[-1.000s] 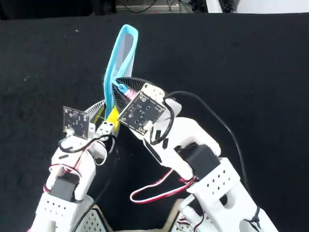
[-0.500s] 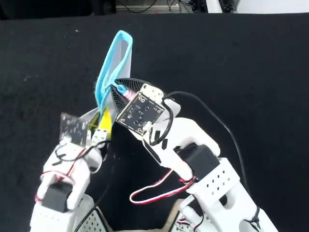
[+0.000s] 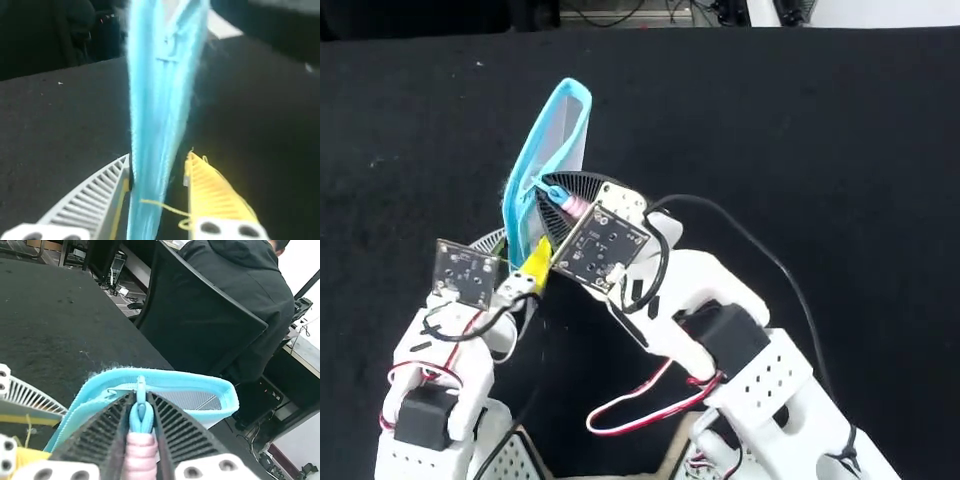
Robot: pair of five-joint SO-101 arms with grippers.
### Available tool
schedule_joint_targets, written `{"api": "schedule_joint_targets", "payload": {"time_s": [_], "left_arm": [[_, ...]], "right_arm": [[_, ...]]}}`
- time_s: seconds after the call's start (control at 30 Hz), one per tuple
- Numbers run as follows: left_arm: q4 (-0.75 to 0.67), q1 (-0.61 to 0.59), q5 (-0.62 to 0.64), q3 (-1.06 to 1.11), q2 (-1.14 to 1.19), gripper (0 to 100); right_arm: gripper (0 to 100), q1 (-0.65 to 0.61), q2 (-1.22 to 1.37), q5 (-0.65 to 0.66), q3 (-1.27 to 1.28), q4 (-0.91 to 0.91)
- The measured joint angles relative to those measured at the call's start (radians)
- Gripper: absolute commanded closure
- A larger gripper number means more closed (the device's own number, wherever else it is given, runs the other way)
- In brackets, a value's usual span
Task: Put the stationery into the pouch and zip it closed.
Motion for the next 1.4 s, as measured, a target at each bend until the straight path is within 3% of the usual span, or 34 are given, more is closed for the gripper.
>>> {"api": "schedule_joint_targets", "payload": {"time_s": [0.27,0.33,0.43,0.6,0.8,1.07,1.2,1.4], "left_arm": [[-0.265,-0.003,0.049,0.029,-0.011,81],[-0.318,-0.003,0.049,0.077,-0.006,86],[-0.339,-0.003,0.049,0.135,0.0,98],[-0.339,0.0,0.049,0.141,0.0,97],[-0.236,0.0,0.038,0.081,0.0,97],[-0.015,0.0,-0.155,-0.055,0.0,97],[0.017,0.005,-0.17,-0.066,-0.005,97],[0.011,0.107,-0.175,-0.018,-0.014,97]], "right_arm": [[98.8,0.0,0.0,0.0,0.0,0.0],[98.8,0.0,0.0,0.0,0.0,0.0],[98.8,0.0,0.0,0.0,0.0,0.0],[98.8,0.021,0.0,0.002,0.002,0.0],[98.8,0.057,-0.009,0.002,0.052,-0.003],[98.8,0.057,-0.169,0.003,0.16,-0.003],[98.8,0.057,-0.259,0.003,0.242,-0.003],[98.7,0.072,-0.419,0.0,0.394,-0.005]]}}
